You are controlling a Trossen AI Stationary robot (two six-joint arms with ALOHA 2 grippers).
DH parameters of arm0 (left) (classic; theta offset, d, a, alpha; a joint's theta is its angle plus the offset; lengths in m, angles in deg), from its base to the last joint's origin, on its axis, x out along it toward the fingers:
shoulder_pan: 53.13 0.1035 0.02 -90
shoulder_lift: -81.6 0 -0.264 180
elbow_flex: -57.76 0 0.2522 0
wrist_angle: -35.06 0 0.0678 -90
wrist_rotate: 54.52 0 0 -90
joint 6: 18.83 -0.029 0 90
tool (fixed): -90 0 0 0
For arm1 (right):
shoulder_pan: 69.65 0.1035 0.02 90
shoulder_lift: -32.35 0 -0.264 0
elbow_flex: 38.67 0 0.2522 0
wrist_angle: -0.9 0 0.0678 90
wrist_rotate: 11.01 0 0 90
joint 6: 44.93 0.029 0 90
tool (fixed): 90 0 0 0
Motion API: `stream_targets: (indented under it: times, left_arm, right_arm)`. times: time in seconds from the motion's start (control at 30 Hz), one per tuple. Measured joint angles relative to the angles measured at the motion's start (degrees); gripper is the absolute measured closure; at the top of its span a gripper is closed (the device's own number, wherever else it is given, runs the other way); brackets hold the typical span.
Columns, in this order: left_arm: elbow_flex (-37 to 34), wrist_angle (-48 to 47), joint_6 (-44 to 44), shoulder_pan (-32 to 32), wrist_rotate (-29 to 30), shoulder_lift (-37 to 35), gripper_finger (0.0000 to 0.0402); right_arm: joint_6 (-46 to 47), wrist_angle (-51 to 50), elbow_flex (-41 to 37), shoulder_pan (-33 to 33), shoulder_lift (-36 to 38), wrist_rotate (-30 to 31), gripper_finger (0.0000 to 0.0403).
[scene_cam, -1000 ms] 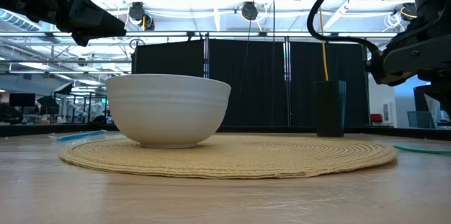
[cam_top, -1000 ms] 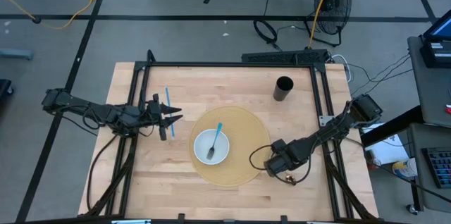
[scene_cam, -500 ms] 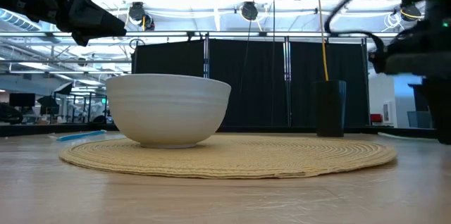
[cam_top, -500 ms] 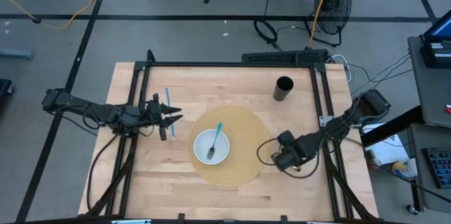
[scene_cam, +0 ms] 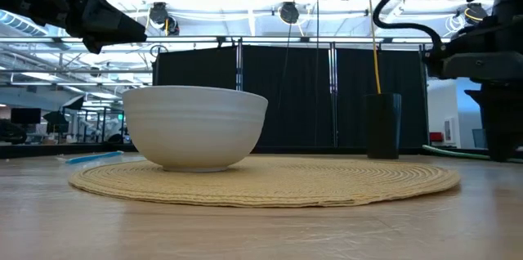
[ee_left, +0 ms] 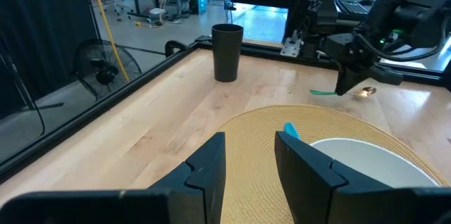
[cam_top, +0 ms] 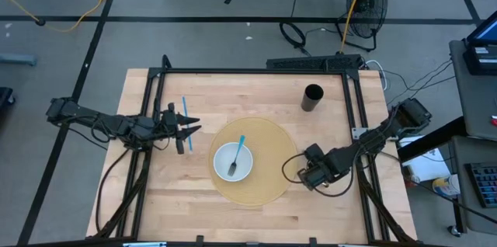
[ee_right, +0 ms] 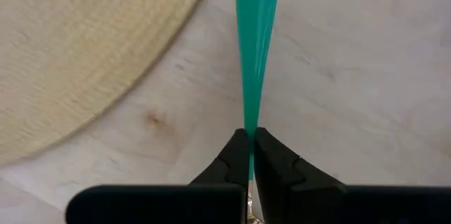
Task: Pick & Place Utensil
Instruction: Put the green spoon into the white bowl on the brown mat
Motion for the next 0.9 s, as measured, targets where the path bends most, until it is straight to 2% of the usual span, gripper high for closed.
stream_targets:
  times: [0.23, 0.5, 0.73, 0.9]
  left_arm:
    - [0.0, 0.0, 0.7, 0.0, 0.0, 0.0, 0.0273]
    - [0.0, 0.1, 1.0, 0.0, 0.0, 0.0, 0.0273]
    - [0.0, 0.2, 1.1, 0.0, 0.1, 0.0, 0.0273]
    - [0.0, 0.4, 1.1, 0.0, 0.1, 0.0, 0.0273]
  right_arm:
    - [-1.6, 1.1, 0.1, 0.0, 1.5, 4.2, 0.0403]
    - [-6.2, 4.1, 0.1, 0.0, 6.8, 13.7, 0.0403]
    - [-15.8, 11.3, 0.1, 0.0, 11.5, 23.4, 0.0403]
    - [-25.8, 20.1, 0.1, -0.1, 13.5, 30.9, 0.0403]
